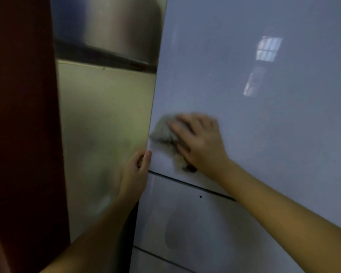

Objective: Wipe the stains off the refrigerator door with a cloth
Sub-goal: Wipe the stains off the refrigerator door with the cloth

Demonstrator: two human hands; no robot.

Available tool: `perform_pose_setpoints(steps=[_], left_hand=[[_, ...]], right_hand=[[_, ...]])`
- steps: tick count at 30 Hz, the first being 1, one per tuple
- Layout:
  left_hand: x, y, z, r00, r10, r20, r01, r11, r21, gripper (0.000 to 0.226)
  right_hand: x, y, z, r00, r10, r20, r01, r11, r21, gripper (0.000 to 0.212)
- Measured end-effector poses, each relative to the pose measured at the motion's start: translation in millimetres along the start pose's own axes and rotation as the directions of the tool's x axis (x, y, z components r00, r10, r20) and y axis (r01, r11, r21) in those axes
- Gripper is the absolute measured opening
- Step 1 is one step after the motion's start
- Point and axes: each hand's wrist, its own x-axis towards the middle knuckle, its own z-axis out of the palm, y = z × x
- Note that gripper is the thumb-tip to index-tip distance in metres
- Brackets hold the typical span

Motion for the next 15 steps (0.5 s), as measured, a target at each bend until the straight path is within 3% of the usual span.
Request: perform_pose_setpoints(steps=[4, 6, 11, 15], left_hand=[[6.3, -4.8, -4.0, 1.0, 0.007, 0.006, -0.007, 0.999, 0.051, 0.028], [6.5, -5.1, -4.9, 1.0, 0.007, 0.004, -0.007, 0.998, 0.068, 0.03], [12.9, 21.1, -7.1, 0.994, 0.066, -0.086, -0.052, 0.986, 0.159, 0.04], [24.3, 67.1, 0.6, 0.988, 0.135, -0.076, -0.131, 0.99, 0.055, 0.052]], right_hand=[[-73.0, -18.1, 4.3, 0.968, -0.219, 0.122, 0.214, 0.975, 0.052, 0.031], [-85.7, -12.9, -4.4, 0.954, -0.259, 0.15, 0.251, 0.965, 0.07, 0.029], [-30.1, 42.1, -47.5, 0.998, -0.063, 0.02, 0.063, 0.998, -0.008, 0.029], [24.7, 90.3, -83.6, 0.992, 0.086, -0.094, -0.094, 0.992, -0.086, 0.037]])
